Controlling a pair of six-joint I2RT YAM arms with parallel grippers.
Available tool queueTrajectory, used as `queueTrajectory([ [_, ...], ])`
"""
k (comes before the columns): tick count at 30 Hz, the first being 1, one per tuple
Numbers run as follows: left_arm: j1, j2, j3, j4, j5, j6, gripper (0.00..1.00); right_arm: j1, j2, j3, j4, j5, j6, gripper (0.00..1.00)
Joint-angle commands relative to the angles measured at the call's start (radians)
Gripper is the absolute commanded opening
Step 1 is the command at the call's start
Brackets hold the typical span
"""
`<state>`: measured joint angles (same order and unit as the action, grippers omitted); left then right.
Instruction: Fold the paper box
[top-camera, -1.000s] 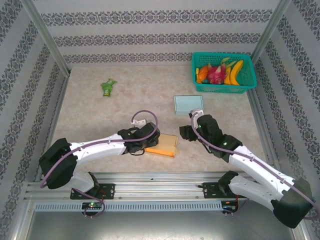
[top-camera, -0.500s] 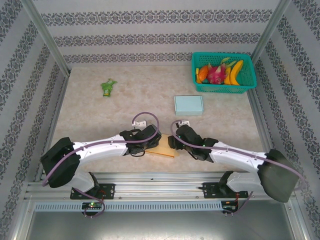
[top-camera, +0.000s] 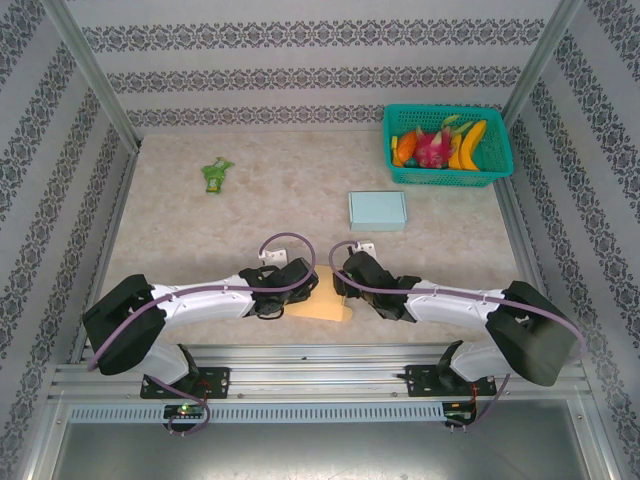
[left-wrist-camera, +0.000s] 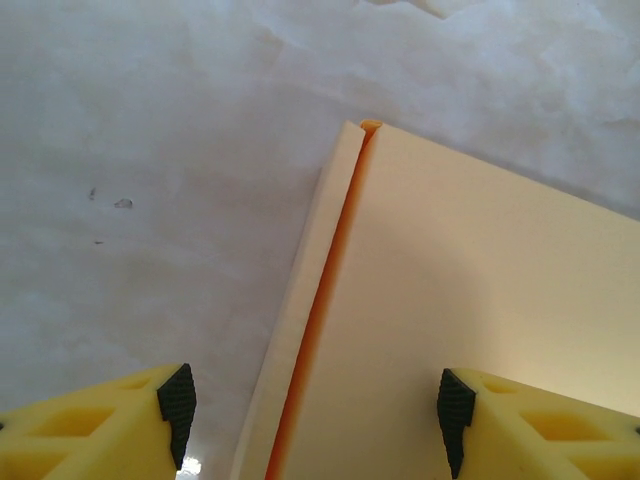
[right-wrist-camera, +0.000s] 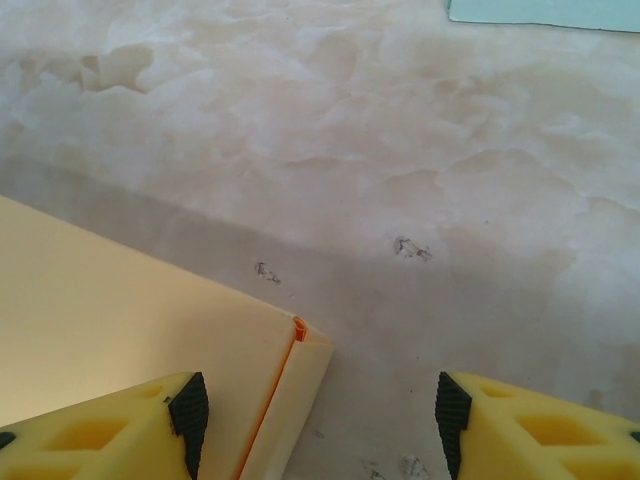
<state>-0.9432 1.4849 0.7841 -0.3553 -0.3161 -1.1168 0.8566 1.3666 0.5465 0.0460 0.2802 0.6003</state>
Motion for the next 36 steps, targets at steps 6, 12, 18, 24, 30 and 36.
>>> queueTrajectory([
  [6, -0.014, -0.037, -0.045, 0.007, -0.083, -0.014, 0.67, 0.019, -0.011, -0.048, 0.060, 0.045, -0.009, 0.64],
  [12, -0.014, -0.060, -0.094, 0.065, -0.073, -0.010, 0.66, 0.024, -0.002, -0.074, 0.105, 0.020, -0.007, 0.64],
  [18, -0.014, -0.092, -0.123, 0.075, -0.061, -0.034, 0.66, 0.035, 0.025, -0.091, 0.154, -0.001, 0.000, 0.64],
  [24, -0.015, -0.182, -0.091, -0.074, -0.090, -0.118, 0.79, 0.039, 0.041, -0.093, 0.183, -0.007, -0.005, 0.64],
  [30, -0.014, -0.153, 0.023, -0.340, -0.056, -0.291, 0.95, 0.045, 0.024, -0.110, 0.217, -0.016, -0.009, 0.64],
  [36, -0.015, -0.109, 0.068, -0.349, -0.004, -0.359, 1.00, 0.047, 0.025, -0.117, 0.231, -0.030, -0.020, 0.64],
])
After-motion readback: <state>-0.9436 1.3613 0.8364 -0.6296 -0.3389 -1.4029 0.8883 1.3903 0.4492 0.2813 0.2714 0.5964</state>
